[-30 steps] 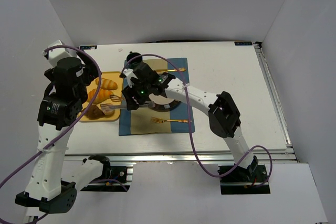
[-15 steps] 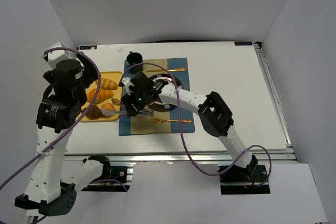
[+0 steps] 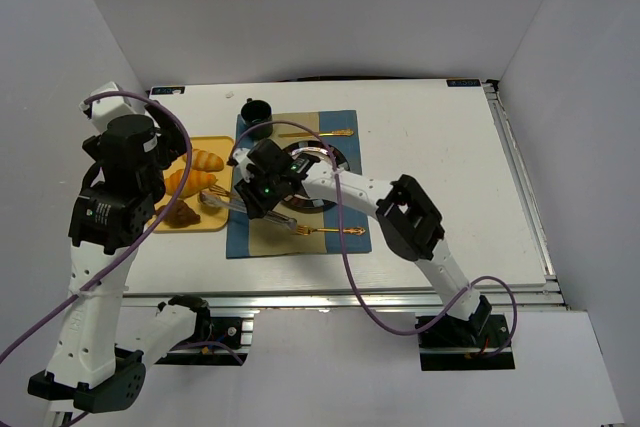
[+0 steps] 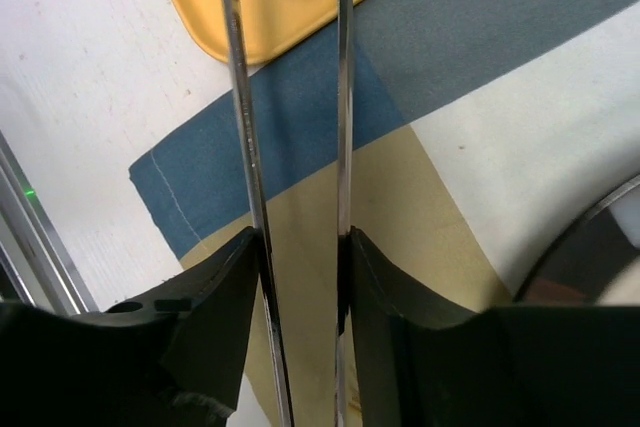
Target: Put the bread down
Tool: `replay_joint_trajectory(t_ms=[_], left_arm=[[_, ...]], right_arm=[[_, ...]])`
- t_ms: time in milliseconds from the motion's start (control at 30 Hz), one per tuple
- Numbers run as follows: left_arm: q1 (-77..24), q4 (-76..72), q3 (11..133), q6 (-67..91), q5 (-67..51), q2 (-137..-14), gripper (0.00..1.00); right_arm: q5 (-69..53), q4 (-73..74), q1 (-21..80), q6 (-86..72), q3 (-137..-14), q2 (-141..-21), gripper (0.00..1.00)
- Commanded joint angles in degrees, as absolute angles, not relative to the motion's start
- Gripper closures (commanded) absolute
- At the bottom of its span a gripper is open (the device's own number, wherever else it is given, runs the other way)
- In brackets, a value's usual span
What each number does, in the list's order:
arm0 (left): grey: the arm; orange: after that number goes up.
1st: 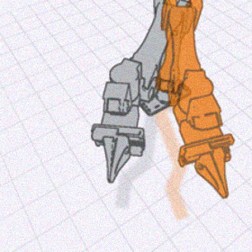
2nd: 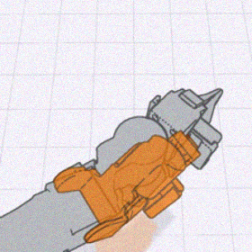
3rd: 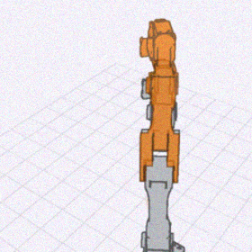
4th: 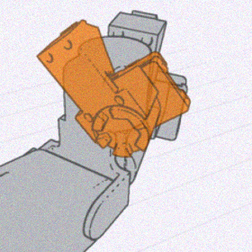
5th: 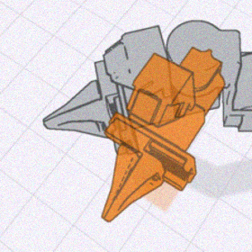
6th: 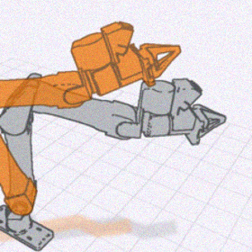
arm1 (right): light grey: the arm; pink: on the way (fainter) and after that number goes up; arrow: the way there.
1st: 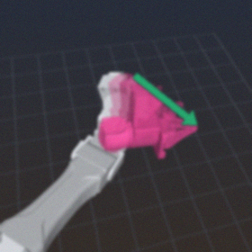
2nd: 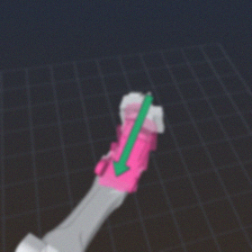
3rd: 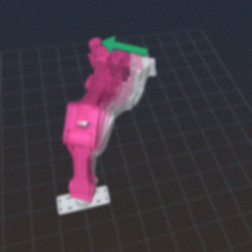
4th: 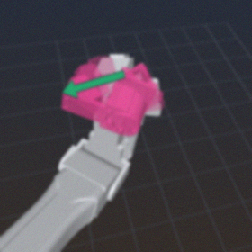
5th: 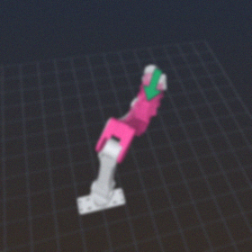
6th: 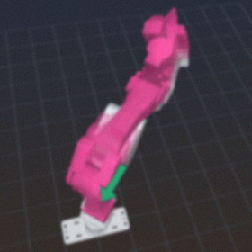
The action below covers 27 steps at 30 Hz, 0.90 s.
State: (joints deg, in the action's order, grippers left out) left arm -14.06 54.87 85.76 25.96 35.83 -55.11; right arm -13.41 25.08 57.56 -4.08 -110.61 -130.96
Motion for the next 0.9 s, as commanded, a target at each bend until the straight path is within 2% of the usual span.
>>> replay_joint_trajectory(t_ms=[0,333,600,867], left_arm=[[-14.0,54.4,86.0,25.3,36.3,-54.8,0.02],[-14.0,52.6,85.6,24.9,36.4,-54.5,0.02],[-14.0,52.2,85.5,24.7,36.1,-54.7,0.02],[-14.0,51.8,84.8,24.2,36.1,-55.0,0.02]], right_arm=[[-11.2,21.9,57.5,-4.8,-110.2,-123.1,0.56],[-6.8,20.7,52.7,-9.8,-102.6,-112.0,0.6],[3.6,20.7,44.3,-9.5,-88.4,-103.6,0.61],[8.4,26.3,38.8,-5.3,-85.2,-103.1,0.61]])
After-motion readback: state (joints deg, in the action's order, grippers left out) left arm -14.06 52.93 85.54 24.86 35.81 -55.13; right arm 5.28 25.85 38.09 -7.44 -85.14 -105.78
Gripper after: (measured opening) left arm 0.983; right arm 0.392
